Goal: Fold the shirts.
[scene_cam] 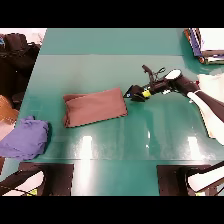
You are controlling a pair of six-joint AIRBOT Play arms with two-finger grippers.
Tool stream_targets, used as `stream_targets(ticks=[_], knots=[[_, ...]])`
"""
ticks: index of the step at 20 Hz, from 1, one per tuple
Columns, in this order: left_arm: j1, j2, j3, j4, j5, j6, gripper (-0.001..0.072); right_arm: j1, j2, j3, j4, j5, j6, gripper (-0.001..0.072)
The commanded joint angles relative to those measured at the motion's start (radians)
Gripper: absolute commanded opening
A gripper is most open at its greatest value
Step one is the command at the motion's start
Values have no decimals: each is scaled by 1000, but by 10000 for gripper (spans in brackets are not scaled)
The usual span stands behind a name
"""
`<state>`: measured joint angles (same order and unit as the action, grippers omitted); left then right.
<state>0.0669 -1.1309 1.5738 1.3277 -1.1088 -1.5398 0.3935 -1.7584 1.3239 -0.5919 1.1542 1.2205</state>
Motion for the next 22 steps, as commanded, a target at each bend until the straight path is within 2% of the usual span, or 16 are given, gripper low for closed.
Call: stream_targets(ticks=[1,2,5,6,7,8,12,15,22], knots=[[0,1,0,-4,0,3,26,68,-114,63,34,1,-9,691],[0,1,0,-4,-1,3,26,100,-147,102,53,1,-9,647],[0,1,0,-45,-8,4,25,178,-217,208,74,2,-9,388],[-7,1,0,-54,-6,10,25,194,-227,237,72,5,-10,263],[-25,1,0,-53,-6,21,25,205,-231,264,64,8,-10,100],[-46,1,0,-53,-6,22,25,207,-230,284,64,7,-25,22],[-158,1,0,-53,21,21,25,138,-212,396,64,53,-31,21],[-228,1,0,-53,26,21,25,-9,-132,430,55,41,-6,21],[-280,1,0,-64,46,18,25,-502,114,430,-201,23,67,21]])
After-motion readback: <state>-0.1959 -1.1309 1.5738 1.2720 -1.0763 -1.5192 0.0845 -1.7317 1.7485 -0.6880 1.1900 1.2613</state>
